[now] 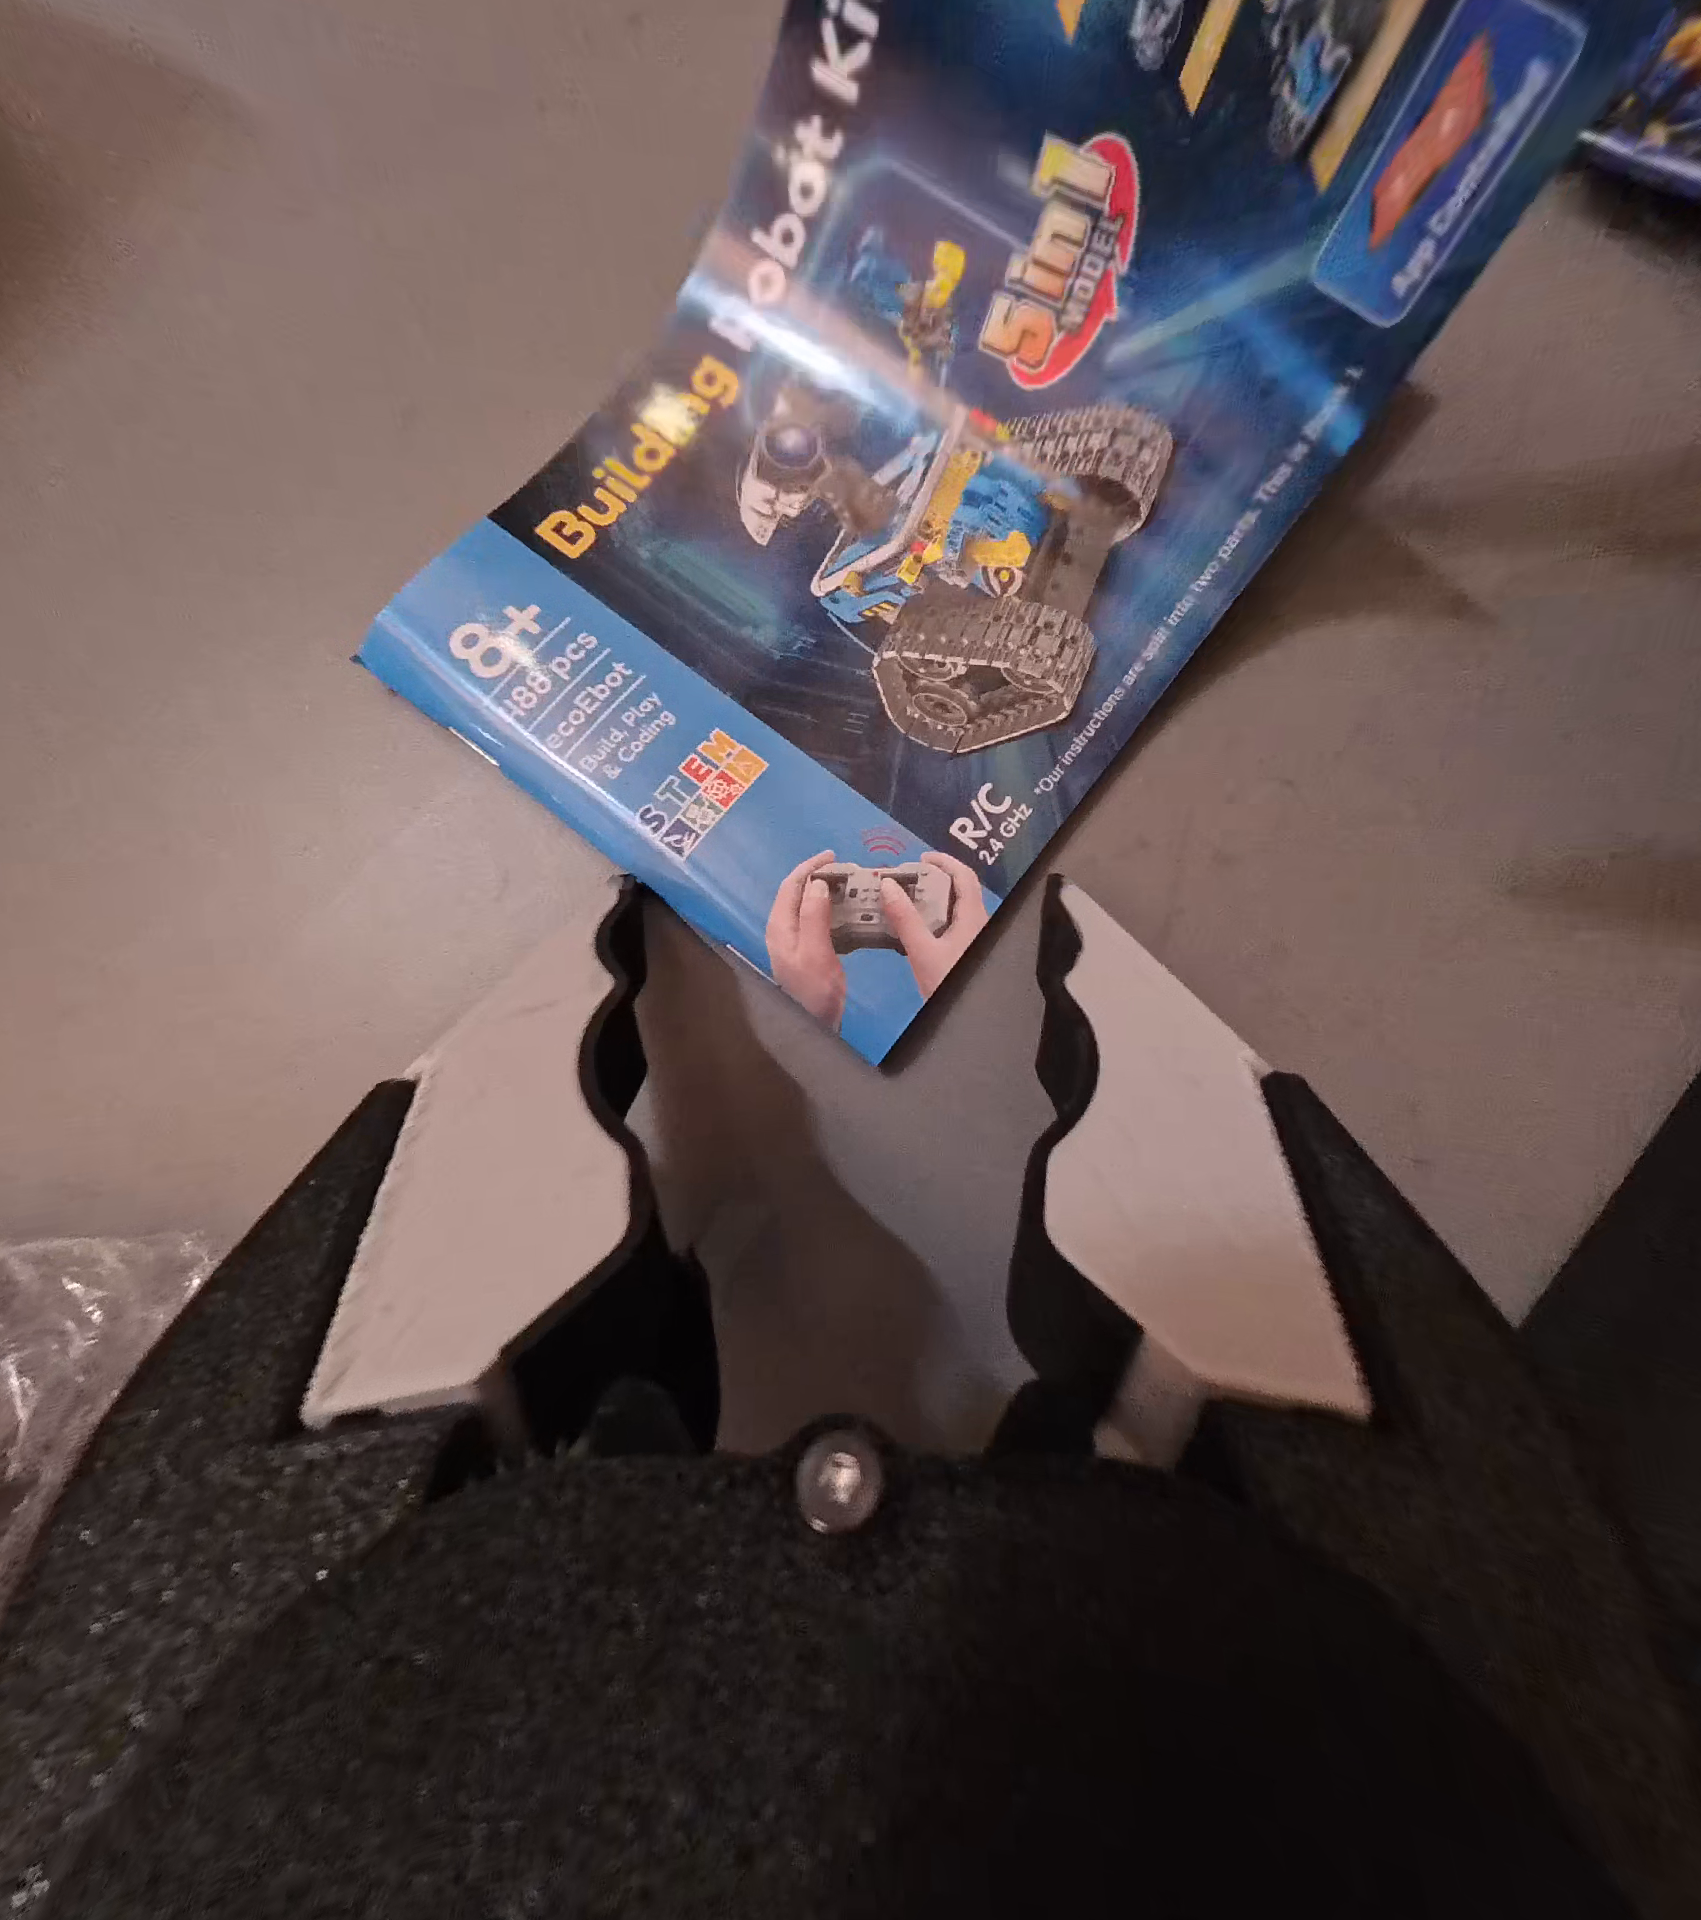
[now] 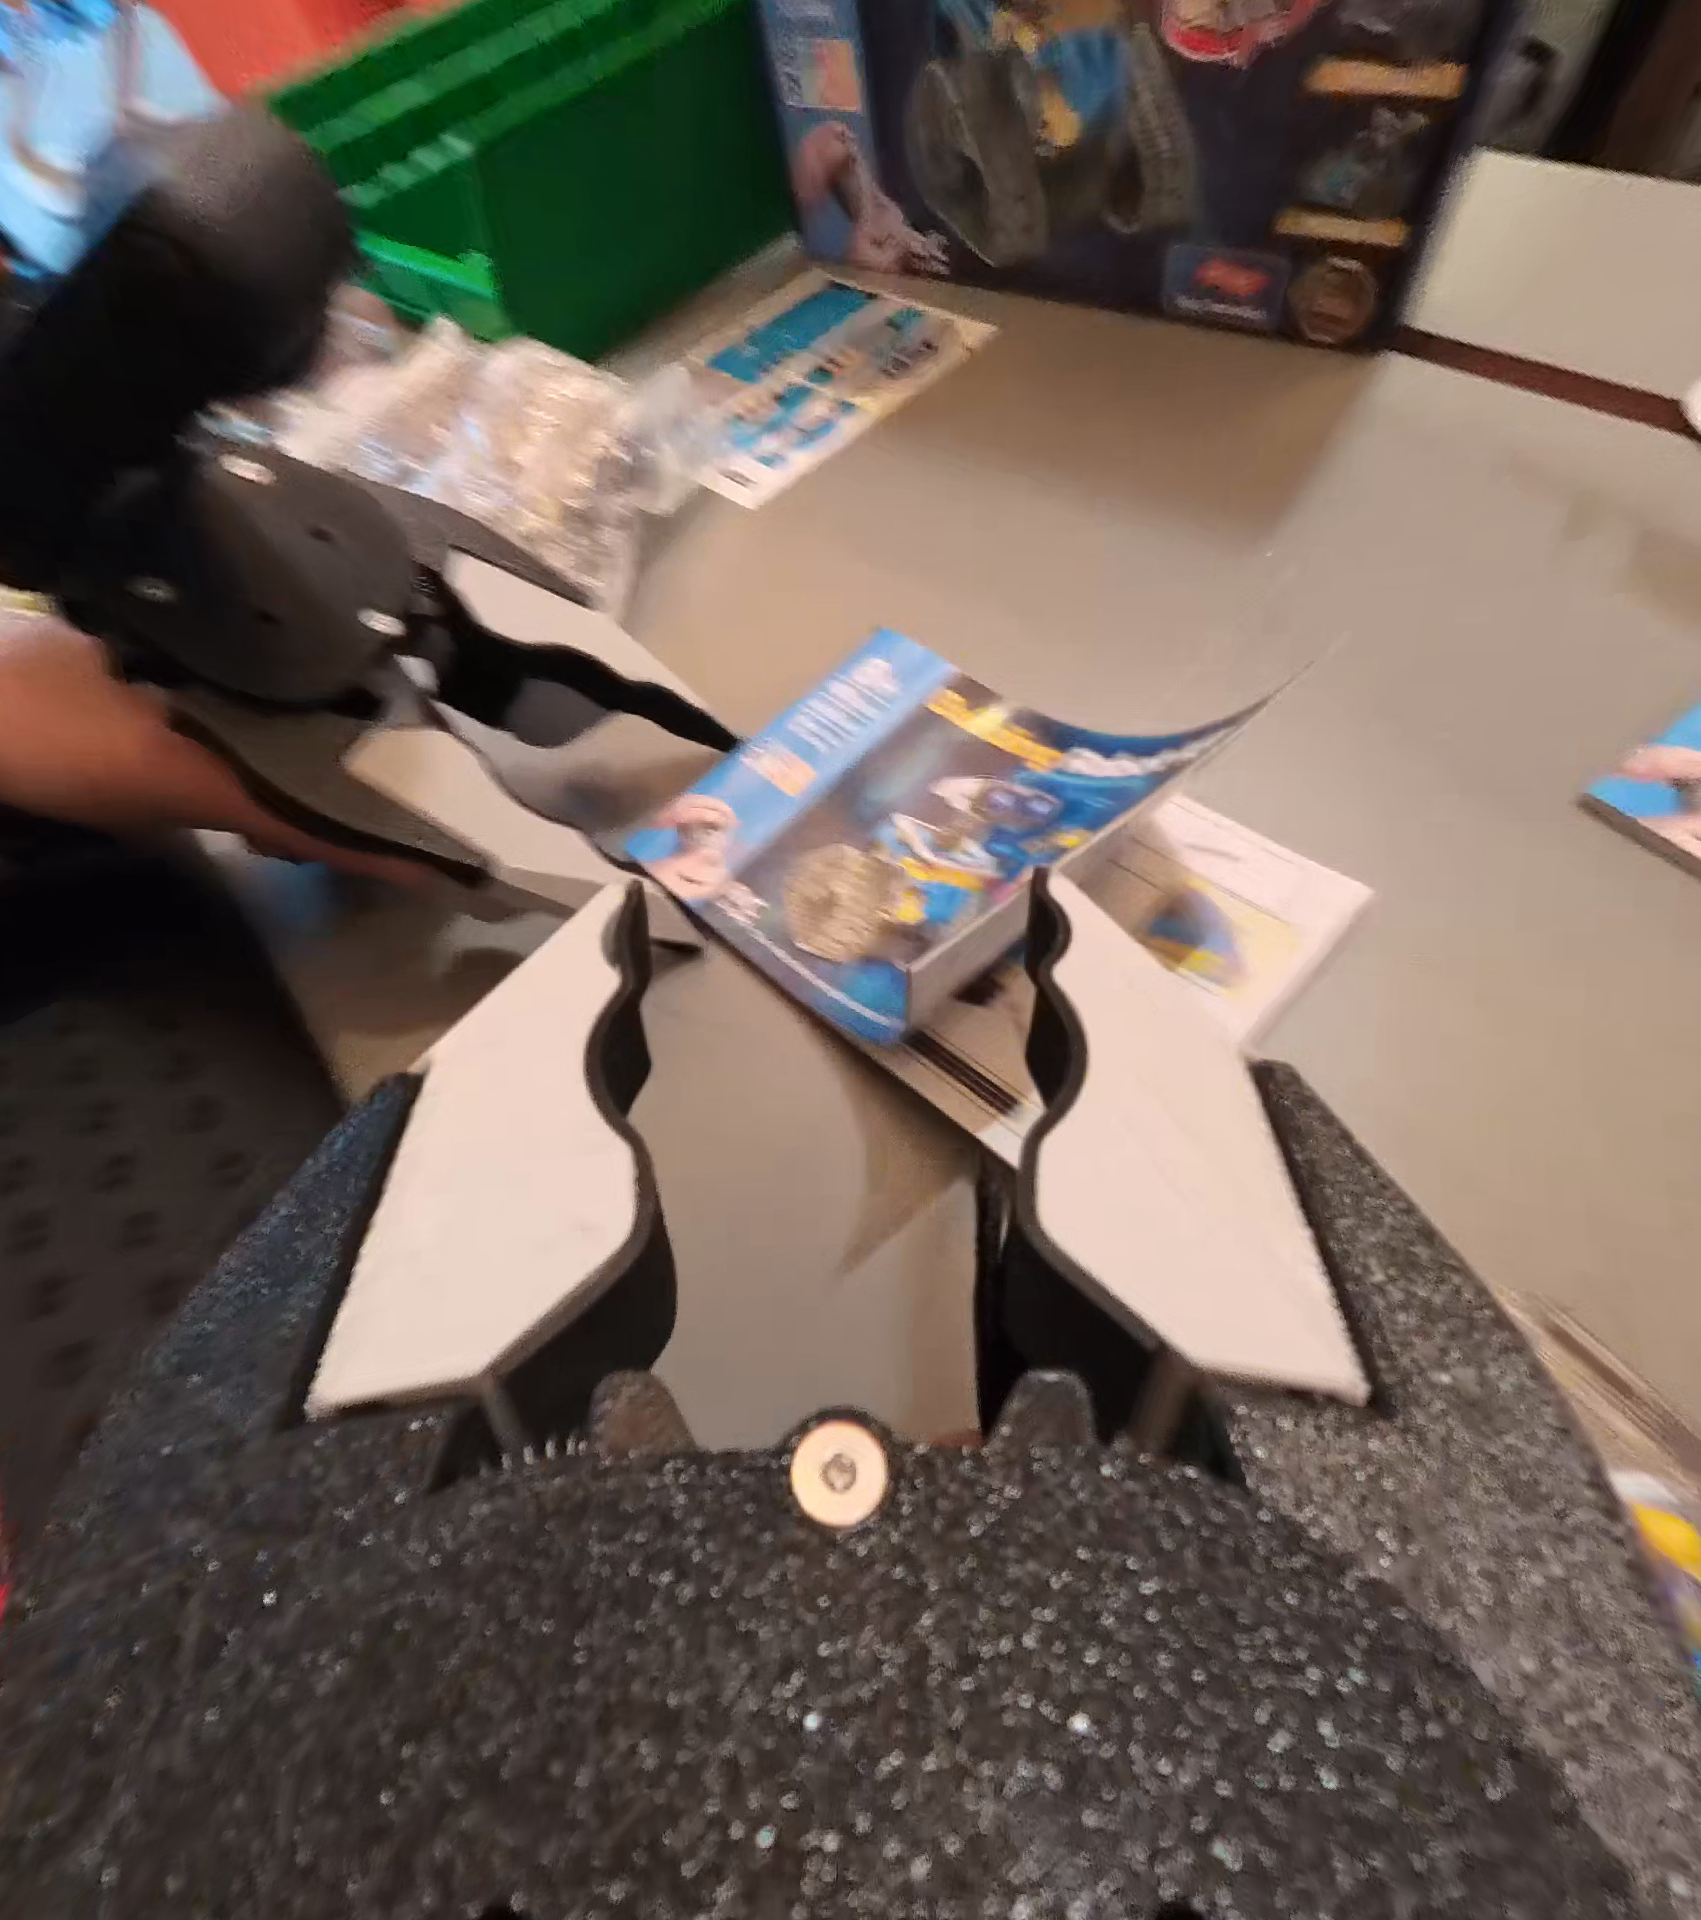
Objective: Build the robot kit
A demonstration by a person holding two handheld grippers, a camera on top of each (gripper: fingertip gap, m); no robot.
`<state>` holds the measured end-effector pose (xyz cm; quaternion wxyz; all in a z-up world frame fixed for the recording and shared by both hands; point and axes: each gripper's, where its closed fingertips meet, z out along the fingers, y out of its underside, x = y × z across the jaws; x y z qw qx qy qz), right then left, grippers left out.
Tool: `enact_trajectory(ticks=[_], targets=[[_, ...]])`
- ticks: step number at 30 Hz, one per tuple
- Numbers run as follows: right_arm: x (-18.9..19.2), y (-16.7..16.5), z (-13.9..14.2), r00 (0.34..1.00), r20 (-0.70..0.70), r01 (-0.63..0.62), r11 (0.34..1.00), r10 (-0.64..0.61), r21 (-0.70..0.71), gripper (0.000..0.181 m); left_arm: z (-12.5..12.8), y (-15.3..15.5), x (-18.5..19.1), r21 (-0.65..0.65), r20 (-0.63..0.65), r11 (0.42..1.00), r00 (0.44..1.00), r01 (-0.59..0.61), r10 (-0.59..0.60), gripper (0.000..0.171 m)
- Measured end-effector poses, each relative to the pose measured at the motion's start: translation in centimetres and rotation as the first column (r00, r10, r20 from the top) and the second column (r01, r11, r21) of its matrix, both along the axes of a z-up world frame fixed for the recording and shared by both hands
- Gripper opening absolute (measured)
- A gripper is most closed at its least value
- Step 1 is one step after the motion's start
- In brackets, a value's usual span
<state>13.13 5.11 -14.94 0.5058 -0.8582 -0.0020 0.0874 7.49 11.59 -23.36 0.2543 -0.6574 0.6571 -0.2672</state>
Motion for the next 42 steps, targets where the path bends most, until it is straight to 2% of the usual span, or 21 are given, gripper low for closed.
enact_trajectory(ticks=[2, 3, 5, 7, 9, 11, 13, 14, 16, 18, 19, 21, 23, 25, 29, 31, 33, 35, 36, 39, 42], targets=[[3.0, -1.2, -1.9, 0.996, 0.019, 0.09, 0.991, -0.089, -0.099, 0.074, 0.0, 0.0, 0.0, -0.003, 0.003, 1.0, 1.0, 0.002, -0.002, 0.075], [4.1, -2.0, -3.4, 0.991, -0.02, 0.128, 0.976, -0.134, -0.173, 0.079, 0.0, 0.1, 0.0, -0.008, 0.005, 1.0, 1.0, -0.003, 0.003, 0.073], [4.4, -3.6, -5.9, 0.977, -0.142, 0.112, 0.947, -0.161, -0.3, 0.089, 0.0, 0.2, -0.1, -0.015, 0.012, 1.0, 1.0, -0.013, 0.013, 0.07], [3.8, -4.2, -7.0, 0.965, -0.196, 0.101, 0.938, -0.172, -0.33, 0.091, 0.0, 0.2, 0.0, -0.016, 0.02, 1.0, 1.0, -0.016, 0.017, 0.07], [3.2, -3.9, -6.9, 0.967, -0.188, 0.106, 0.943, -0.171, -0.316, 0.094, 0.0, 0.2, 0.0, -0.017, 0.024, 1.0, 1.0, -0.02, 0.021, 0.07], [1.4, -3.1, -6.5, 0.954, -0.266, 0.053, 0.949, -0.14, -0.31, 0.092, 0.0, 0.2, 0.0, -0.018, 0.024, 1.0, 0.999, -0.023, 0.023, 0.07], [1.1, -1.7, -5.2, 0.923, -0.351, 0.07, 0.965, -0.159, -0.252, 0.111, 0.0, 0.3, 0.0, -0.019, 0.022, 0.999, 0.999, -0.026, 0.027, 0.071], [1.4, -1.1, -4.1, 0.906, -0.392, 0.084, 0.975, -0.161, -0.208, 0.108, 0.0, 0.2, 0.0, -0.021, 0.023, 0.999, 0.999, -0.024, 0.024, 0.072], [1.3, 0.1, 0.4, 0.839, -0.538, 0.071, 0.997, -0.076, -0.03, 0.076, 0.1, 0.1, 0.0, -0.03, 0.026, 0.999, 1.0, -0.016, 0.017, 0.075], [0.1, 1.0, 5.1, 0.74, -0.667, 0.006, 0.99, 0.089, 0.138, 0.074, 0.1, 0.0, 0.0, -0.033, 0.027, 0.999, 1.0, -0.015, 0.016, 0.074], [-0.8, 1.4, 6.6, 0.721, -0.675, -0.038, 0.982, 0.156, 0.186, 0.079, 0.1, 0.1, 0.0, -0.029, 0.026, 0.999, 1.0, -0.016, 0.017, 0.073], [-2.6, 1.9, 7.9, 0.728, -0.636, -0.137, 0.963, 0.257, 0.233, 0.085, 0.1, 0.3, 0.0, -0.021, 0.028, 0.999, 0.999, -0.024, 0.025, 0.07], [-3.7, 2.7, 7.3, 0.746, -0.608, -0.186, 0.962, 0.27, 0.2, 0.086, 0.1, 0.4, 0.0, -0.018, 0.029, 0.999, 0.999, -0.033, 0.034, 0.068], [-4.6, 3.4, 6.0, 0.773, -0.58, -0.213, 0.966, 0.257, 0.144, 0.097, 0.0, 0.4, 0.0, -0.013, 0.026, 0.999, 0.999, -0.031, 0.031, 0.067], [-2.1, 2.3, 4.6, 0.866, -0.471, -0.137, 0.985, 0.169, 0.101, 0.093, 0.0, 0.5, 0.0, -0.013, 0.025, 0.999, 0.999, -0.033, 0.033, 0.065], [0.8, 0.2, 1.5, 0.945, -0.322, -0.072, 0.997, 0.061, -0.023, 0.092, 0.1, 0.8, 0.0, -0.017, 0.029, 0.999, 0.998, -0.049, 0.049, 0.059], [3.5, -1.9, -2.2, 0.996, -0.081, 0.014, 0.989, -0.026, -0.149, 0.091, 0.1, 1.6, 0.0, -0.026, 0.037, 0.996, 0.996, -0.081, 0.082, 0.043], [5.1, -2.6, -4.7, 0.989, 0.127, 0.096, 0.971, -0.069, -0.219, 0.091, 0.2, 2.5, -0.1, -0.062, 0.049, 0.991, 0.991, -0.119, 0.122, 0.023], [5.0, -2.4, -5.6, 0.982, 0.181, 0.101, 0.967, -0.059, -0.235, 0.091, 0.3, 2.7, -0.2, -0.101, 0.054, 0.988, 0.991, -0.12, 0.126, 0.02], [4.5, -1.8, -7.5, 0.973, 0.224, 0.122, 0.94, -0.05, -0.318, 0.092, 0.5, 2.4, -0.4, -0.218, 0.058, 0.97, 0.991, -0.109, 0.124, 0.022], [4.9, -1.7, -7.1, 0.986, 0.115, 0.151, 0.933, -0.12, -0.326, 0.096, 1.2, 2.1, -0.5, -0.26, 0.065, 0.961, 0.992, -0.091, 0.112, 0.029]])
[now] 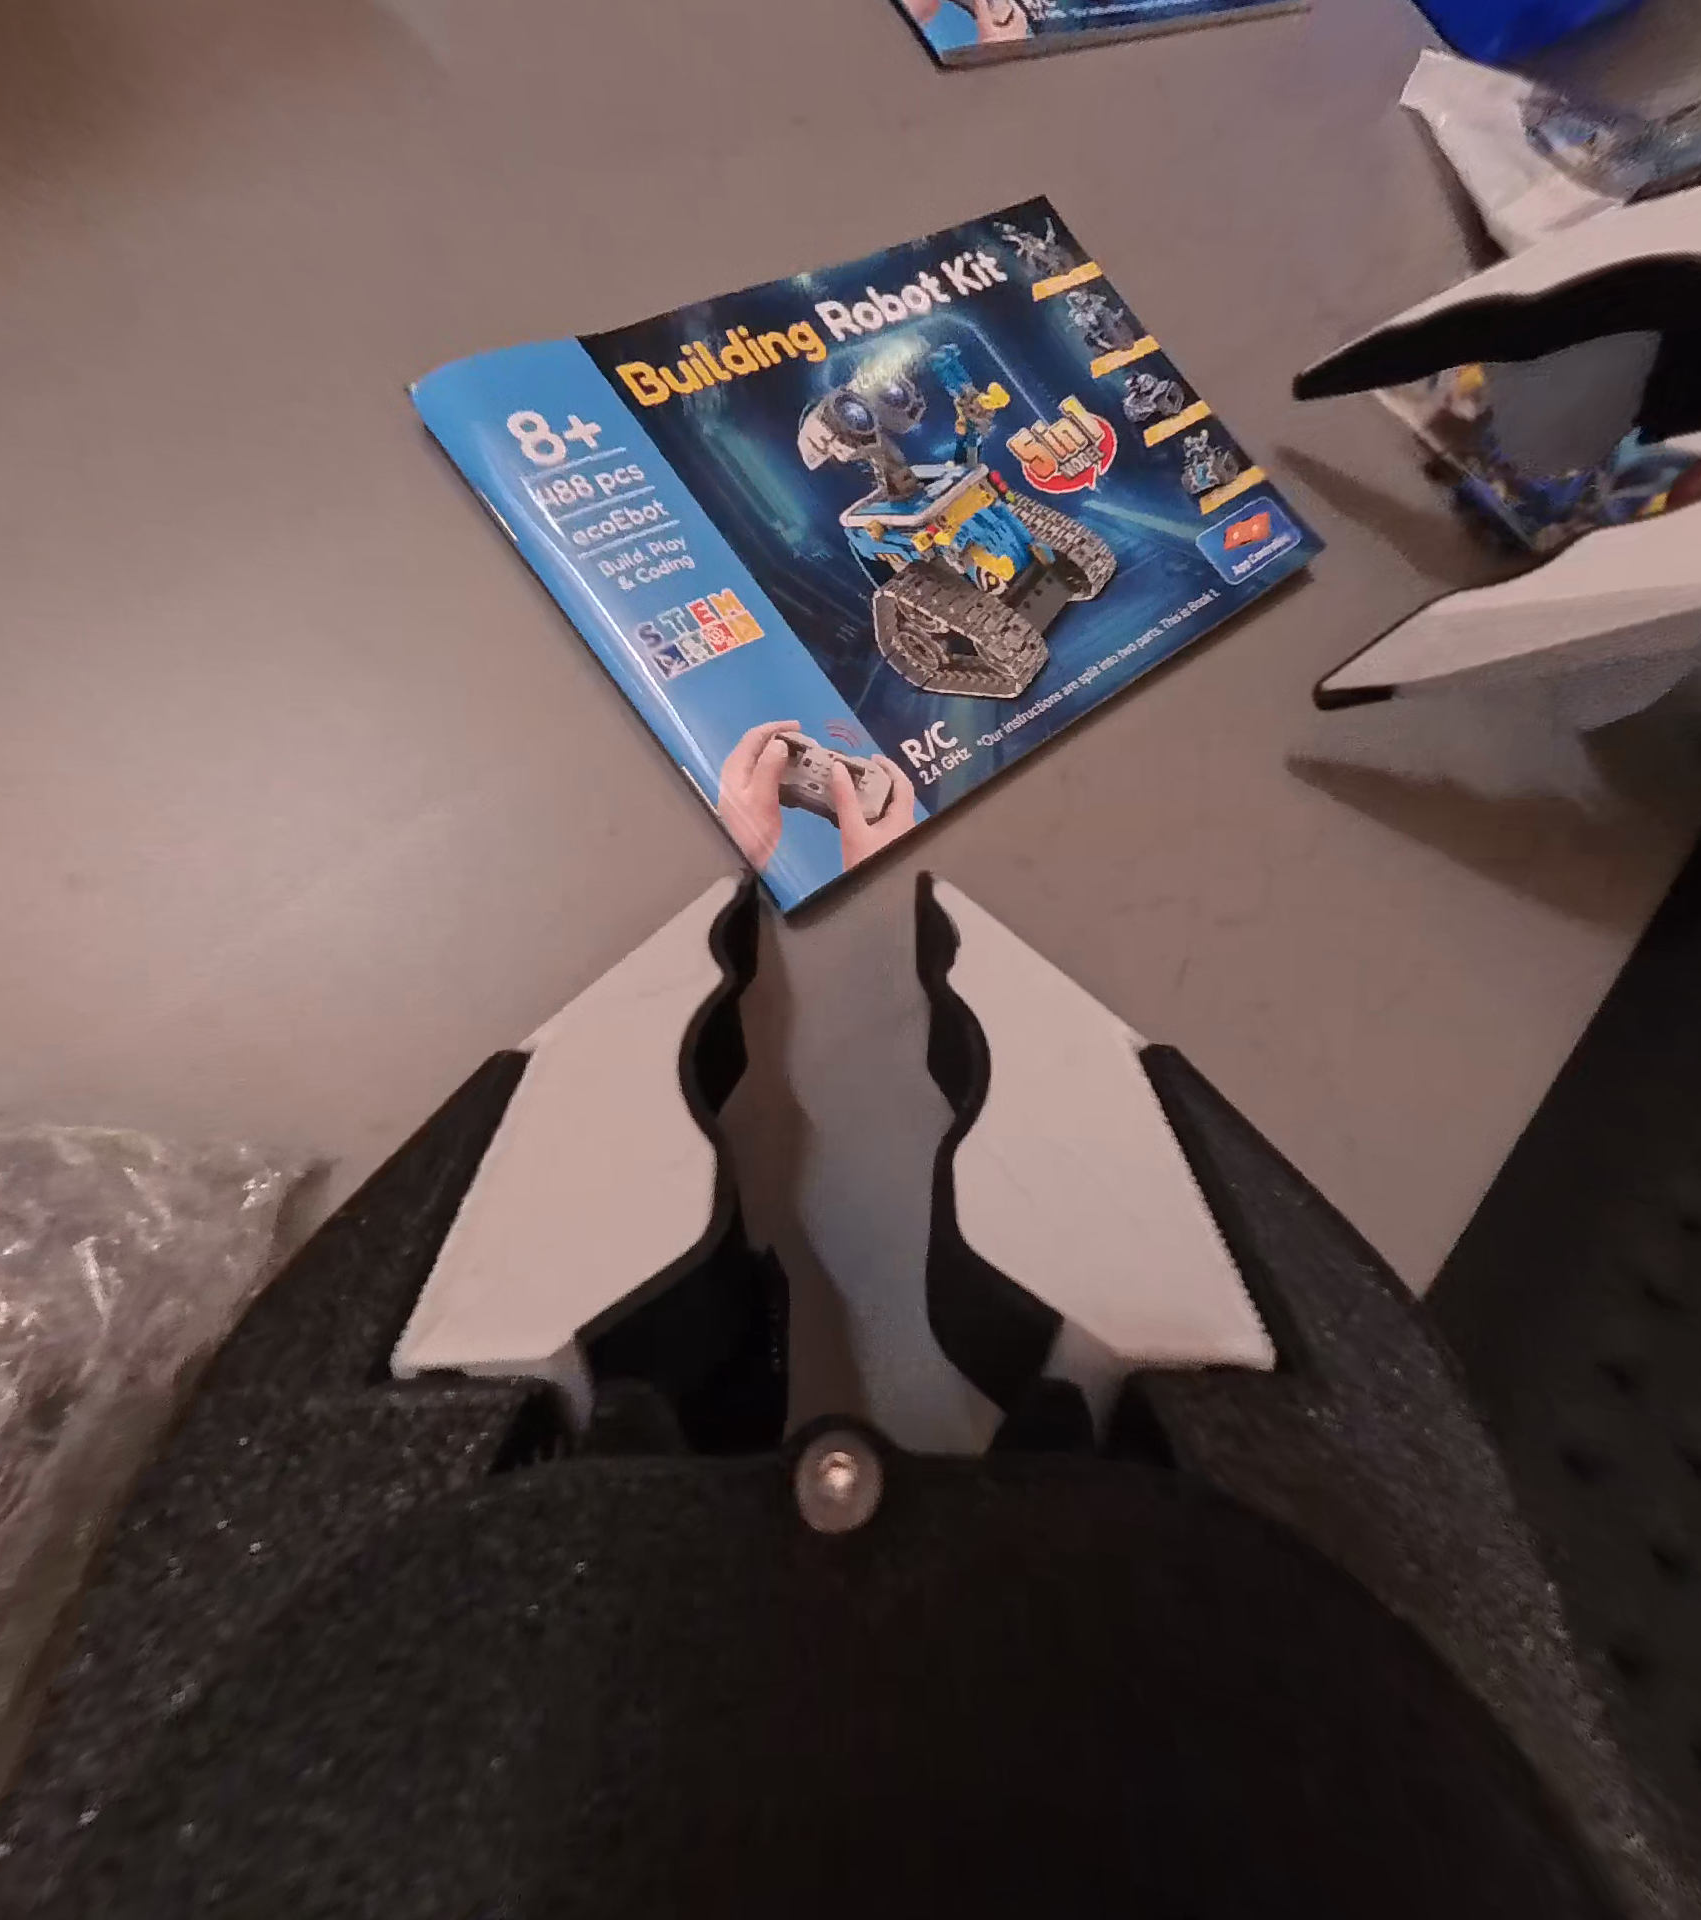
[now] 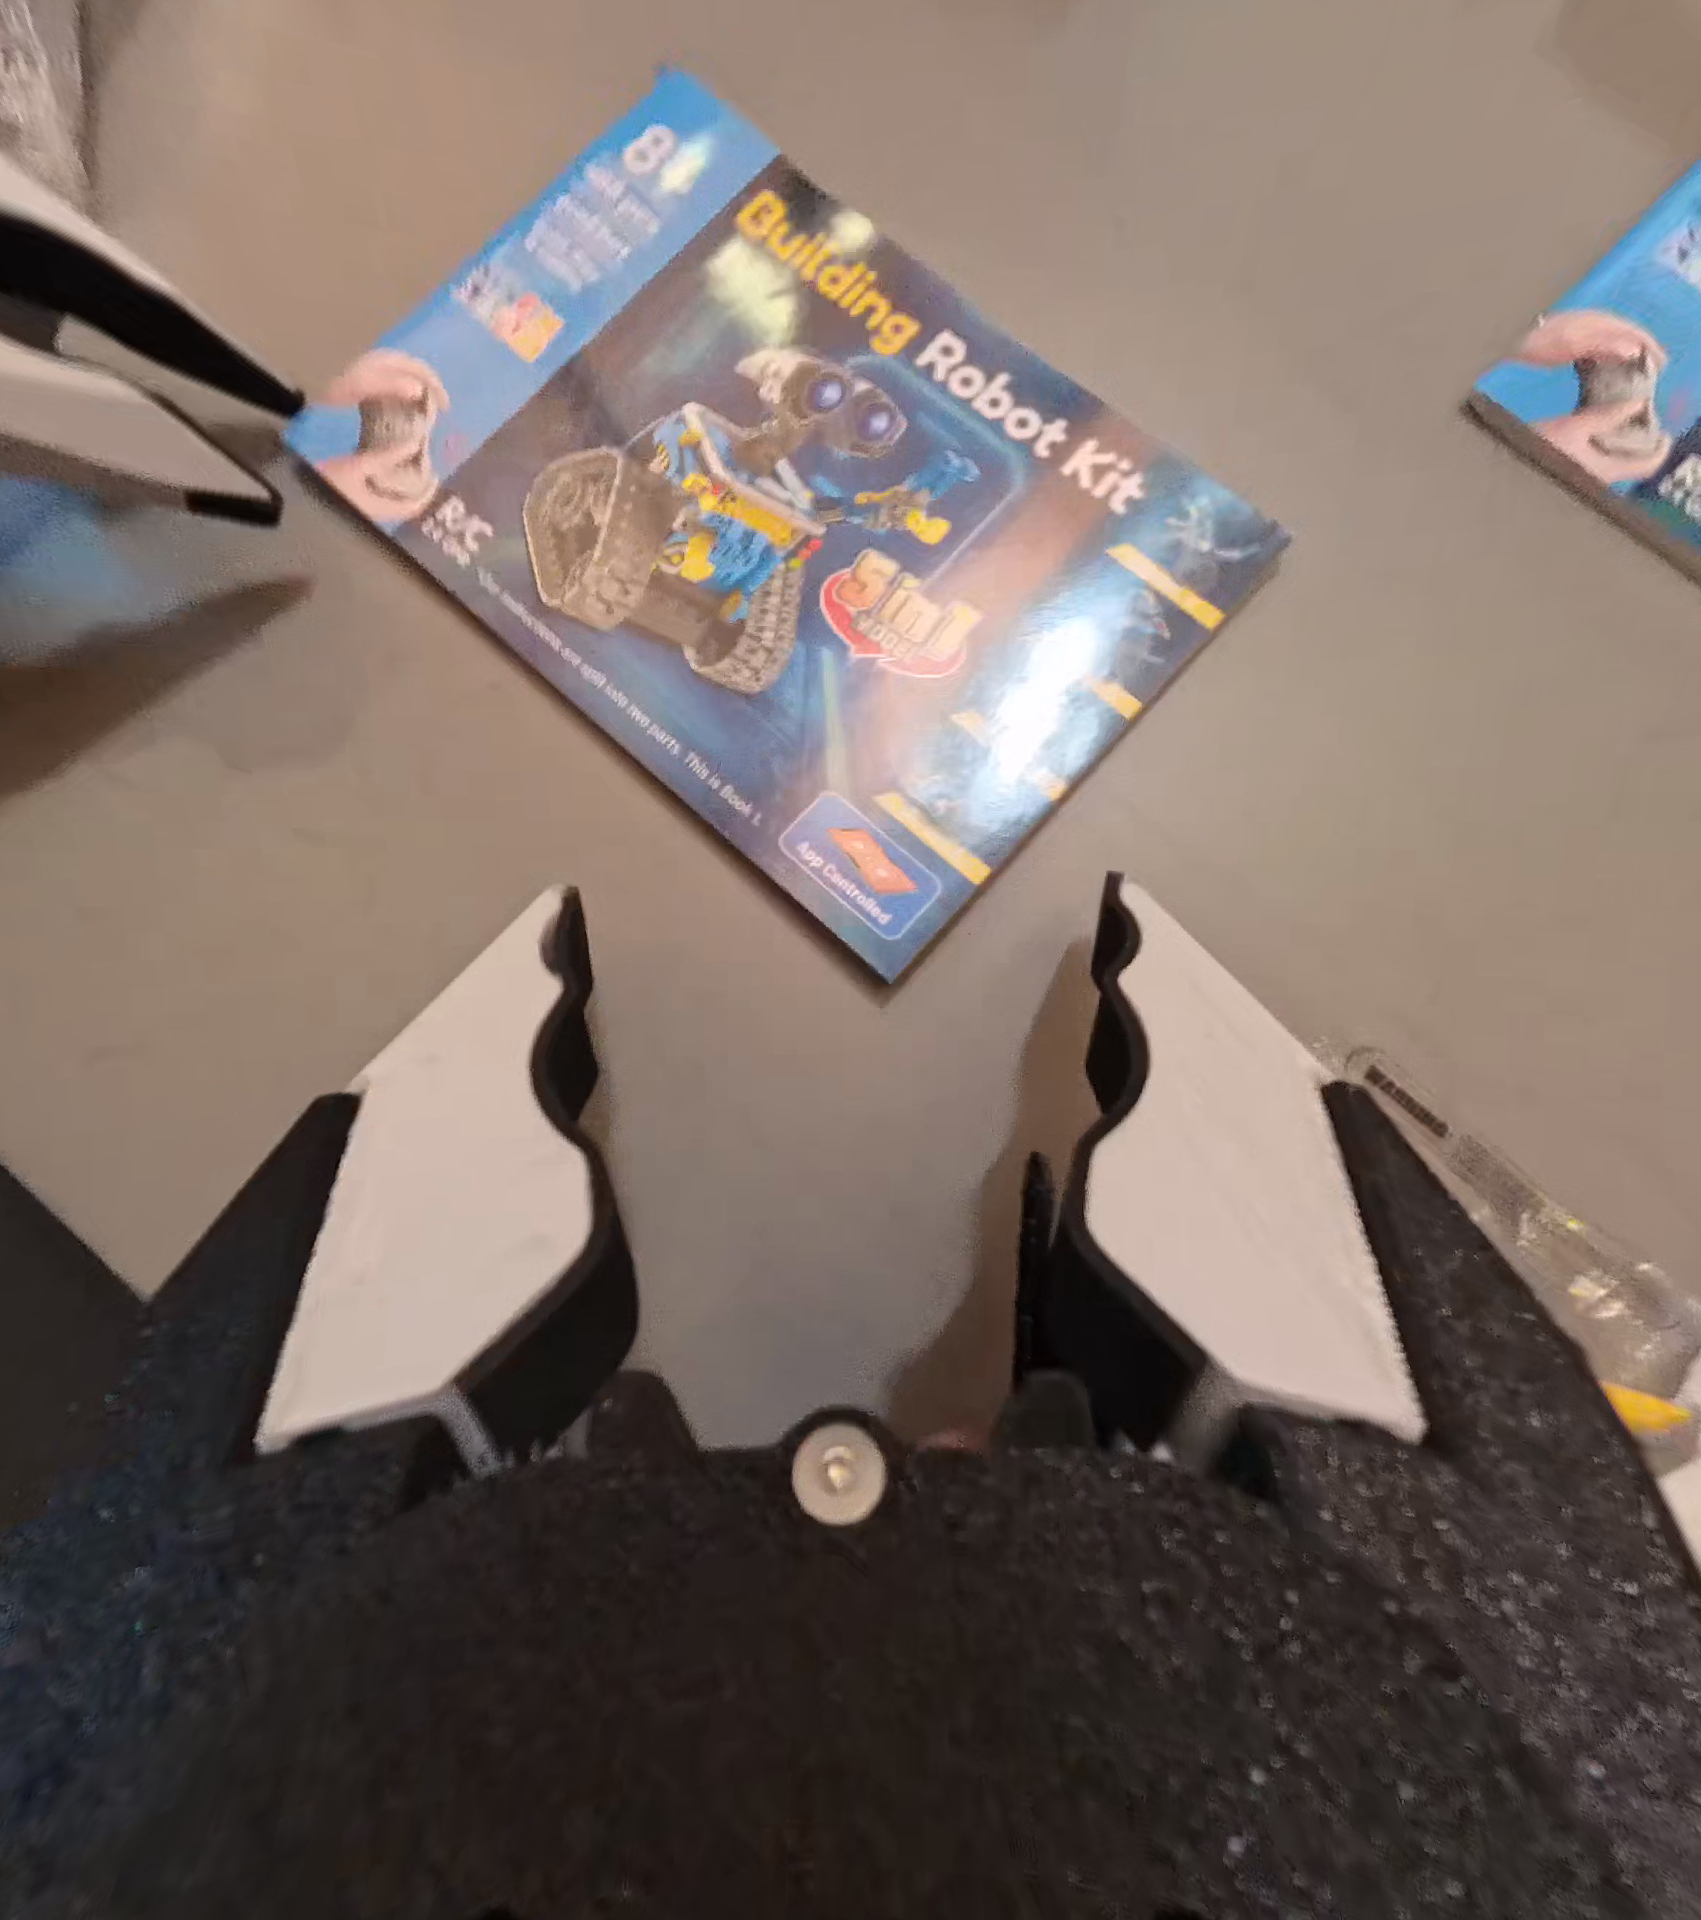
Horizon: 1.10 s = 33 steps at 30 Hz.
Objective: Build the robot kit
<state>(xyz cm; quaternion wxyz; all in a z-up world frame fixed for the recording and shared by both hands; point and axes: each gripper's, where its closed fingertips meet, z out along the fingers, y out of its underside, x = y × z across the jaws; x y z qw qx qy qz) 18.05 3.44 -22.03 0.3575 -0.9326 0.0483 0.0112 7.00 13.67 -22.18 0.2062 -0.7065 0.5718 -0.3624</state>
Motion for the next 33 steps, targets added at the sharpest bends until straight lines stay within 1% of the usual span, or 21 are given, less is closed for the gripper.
enact_trajectory(ticks=[2, 4, 6, 7, 8, 9, 10, 11, 15, 17, 18, 19, 20, 21, 23, 24, 25, 27, 28, 29, 33], targets=[[0.0, -0.1, 0.1, 0.996, -0.088, 0.017, 1.0, -0.017, 0.004, 0.096, 0.5, 1.2, 0.3, 0.058, 0.019, 0.998, 0.999, -0.027, 0.025, 0.031], [-0.6, 0.3, 0.8, 0.994, -0.107, -0.011, 1.0, 0.014, 0.022, 0.089, 1.2, 1.5, 0.9, 0.077, 0.046, 0.997, 0.999, -0.023, 0.02, 0.03], [-2.4, 1.4, 2.5, 0.989, -0.107, -0.089, 0.992, 0.098, 0.088, 0.067, 1.4, 1.1, 1.6, 0.08, 0.057, 0.997, 0.998, 0.001, -0.006, 0.021], [-3.0, 1.7, 2.7, 0.989, -0.09, -0.111, 0.99, 0.119, 0.091, 0.055, 0.9, 0.9, 1.8, 0.104, 0.036, 0.995, 0.999, 0.011, -0.015, 0.017], [-2.8, 2.0, 2.4, 0.993, -0.051, -0.105, 0.992, 0.109, 0.071, 0.04, 0.1, 1.0, 1.7, 0.143, -0.004, 0.99, 1.0, 0.014, -0.014, 0.012], [-1.8, 2.0, 1.6, 0.998, 0.006, -0.061, 0.997, 0.061, 0.041, 0.02, -0.3, 1.4, 1.7, 0.196, -0.015, 0.981, 1.0, -0.003, 0.006, 0.003], [-0.3, 1.8, 0.6, 0.998, 0.058, 0.005, 1.0, -0.005, 0.003, 0.002, -0.3, 1.6, 1.6, 0.231, -0.012, 0.973, 1.0, -0.016, 0.02, 0.001], [0.4, 1.5, -0.5, 0.997, 0.067, 0.047, 0.998, -0.045, -0.033, 0.0, -0.4, 1.5, 1.4, 0.24, -0.014, 0.971, 1.0, -0.022, 0.026, 0.001], [0.8, 1.3, -0.8, 0.997, 0.023, 0.075, 0.996, -0.074, -0.054, 0.0, -0.3, 0.4, 0.9, 0.19, -0.054, 0.982, 0.999, 0.015, -0.005, 0.0], [2.2, 0.9, -0.2, 0.987, 0.081, 0.143, 0.988, -0.138, -0.064, 0.002, 0.2, 0.9, 1.1, 0.165, -0.029, 0.986, 0.999, -0.021, 0.026, 0.0], [2.7, 0.8, 0.4, 0.98, 0.101, 0.176, 0.984, -0.171, -0.034, 0.011, 0.5, 1.5, 1.2, 0.181, -0.005, 0.982, 0.999, -0.052, 0.054, 0.002], [3.0, 0.6, 0.9, 0.976, 0.083, 0.205, 0.979, -0.204, -0.009, 0.025, 0.8, 2.1, 1.2, 0.205, 0.012, 0.976, 0.997, -0.08, 0.079, 0.008], [2.8, 0.4, 1.0, 0.974, 0.04, 0.224, 0.974, -0.224, 0.004, 0.041, 0.9, 2.5, 1.1, 0.218, 0.018, 0.971, 0.995, -0.098, 0.096, 0.018], [2.4, 0.3, 1.0, 0.973, -0.012, 0.231, 0.973, -0.231, 0.017, 0.056, 0.8, 2.3, 1.1, 0.211, 0.014, 0.973, 0.996, -0.091, 0.09, 0.02], [1.2, 0.4, 0.5, 0.966, -0.119, 0.234, 0.972, -0.229, 0.029, 0.071, -0.3, 1.3, 1.2, 0.171, -0.017, 0.984, 0.998, -0.049, 0.053, 0.017], [0.7, 0.4, 0.0, 0.962, -0.147, 0.236, 0.972, -0.231, 0.018, 0.075, -0.4, 1.1, 1.3, 0.163, -0.007, 0.985, 0.998, -0.054, 0.056, 0.015], [0.5, 0.3, -0.6, 0.962, -0.148, 0.233, 0.972, -0.231, 0.0, 0.077, -0.4, 0.9, 1.4, 0.16, -0.005, 0.986, 0.999, -0.053, 0.054, 0.015], [0.7, 0.2, -0.7, 0.967, -0.101, 0.235, 0.972, -0.234, -0.004, 0.074, -0.4, 0.5, 1.6, 0.159, -0.007, 0.986, 0.999, -0.041, 0.043, 0.015], [0.5, 0.2, -0.7, 0.967, -0.11, 0.229, 0.973, -0.23, -0.015, 0.073, -0.4, 0.3, 1.9, 0.147, -0.006, 0.988, 0.999, -0.045, 0.046, 0.015], [0.7, 0.2, -0.7, 0.965, -0.108, 0.239, 0.971, -0.24, -0.019, 0.077, -0.4, 0.1, 2.2, 0.136, -0.007, 0.99, 0.999, -0.047, 0.049, 0.015], [2.9, 0.7, 0.6, 0.957, -0.087, 0.278, 0.96, -0.278, -0.014, 0.079, -0.4, -0.3, 4.3, 0.194, -0.037, 0.981, 0.999, -0.009, 0.016, 0.015]])
